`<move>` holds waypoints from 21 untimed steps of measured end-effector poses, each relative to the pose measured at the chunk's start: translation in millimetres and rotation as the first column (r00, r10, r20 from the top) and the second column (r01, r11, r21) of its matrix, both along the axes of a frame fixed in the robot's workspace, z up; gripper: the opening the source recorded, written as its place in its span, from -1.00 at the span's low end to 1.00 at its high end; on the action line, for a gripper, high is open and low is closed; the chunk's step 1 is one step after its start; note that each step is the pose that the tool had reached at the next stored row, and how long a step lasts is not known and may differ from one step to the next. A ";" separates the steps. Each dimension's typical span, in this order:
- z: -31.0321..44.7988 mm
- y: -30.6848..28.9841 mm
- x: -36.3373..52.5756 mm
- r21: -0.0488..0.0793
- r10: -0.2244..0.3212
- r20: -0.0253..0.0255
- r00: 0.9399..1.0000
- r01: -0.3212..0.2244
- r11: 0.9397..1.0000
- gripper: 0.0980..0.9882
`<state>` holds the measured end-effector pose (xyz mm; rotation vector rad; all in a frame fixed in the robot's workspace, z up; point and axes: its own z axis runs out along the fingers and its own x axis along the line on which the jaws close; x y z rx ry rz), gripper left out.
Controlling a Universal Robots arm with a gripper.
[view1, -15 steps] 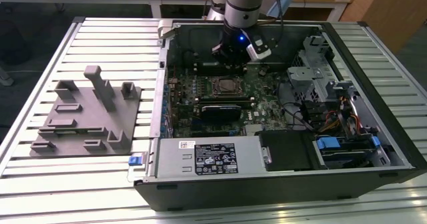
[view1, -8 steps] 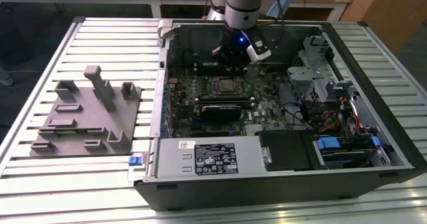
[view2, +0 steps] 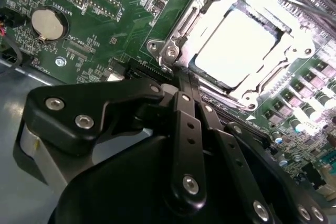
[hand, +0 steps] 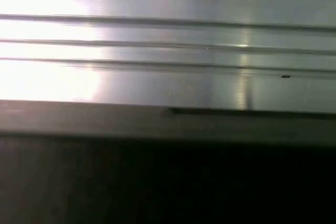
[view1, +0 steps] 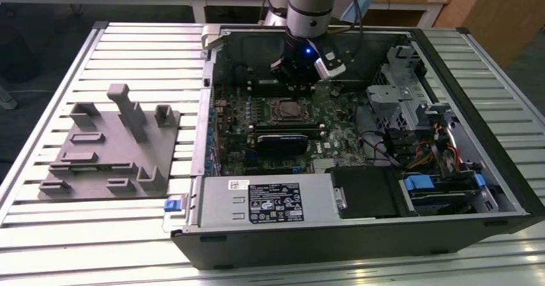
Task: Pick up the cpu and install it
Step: 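Install the first cpu locking lever, then install the second cpu locking lever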
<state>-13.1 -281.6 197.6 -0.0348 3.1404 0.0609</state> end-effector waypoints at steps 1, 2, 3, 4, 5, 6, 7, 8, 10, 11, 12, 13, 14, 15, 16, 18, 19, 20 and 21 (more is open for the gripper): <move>0.0 0.2 -0.1 0.004 0.000 0.000 1.000 0.000 1.000 -0.98; 0.2 0.4 0.0 0.005 0.000 0.000 1.000 0.000 1.000 -0.98; 1.1 0.5 0.0 0.006 0.000 0.000 1.000 0.000 1.000 -0.98; 3.0 0.5 0.0 0.006 0.000 0.000 1.000 0.000 1.000 -0.98; 5.9 0.4 0.0 0.006 0.000 0.000 1.000 0.000 1.000 -0.98; 9.3 0.4 0.0 0.006 0.000 0.000 1.000 0.000 1.000 -0.98; 11.7 0.4 0.0 0.006 0.000 0.000 1.000 0.000 1.000 -0.98; 12.6 0.3 0.0 0.006 0.000 0.000 1.000 0.000 1.000 -0.98; 12.6 -1.0 0.0 0.006 0.000 0.000 1.000 0.000 1.000 -0.98; 12.6 -2.0 0.0 0.006 0.000 0.000 1.000 0.000 1.000 -0.98; 12.6 -2.7 0.0 0.006 0.000 0.000 1.000 0.000 1.000 -0.98; 12.6 -3.4 0.0 0.006 0.000 0.000 1.000 0.000 1.000 -0.98; 12.6 -4.1 0.0 0.006 0.000 0.000 1.000 0.000 1.000 -0.98; 12.6 -4.8 0.0 0.006 0.000 0.000 1.000 0.000 1.000 -0.98; 12.6 -5.4 0.0 0.006 0.000 0.000 1.000 0.000 1.000 -0.98; 12.6 -6.2 0.0 0.006 0.000 0.000 1.000 0.000 1.000 -0.98; 12.6 -6.6 0.0 0.006 0.000 0.000 1.000 0.000 1.000 -0.98; 12.6 -6.8 0.0 0.006 0.000 0.000 1.000 0.000 1.000 -0.98; 12.5 -7.8 0.0 0.006 0.000 0.000 1.000 0.000 1.000 -0.98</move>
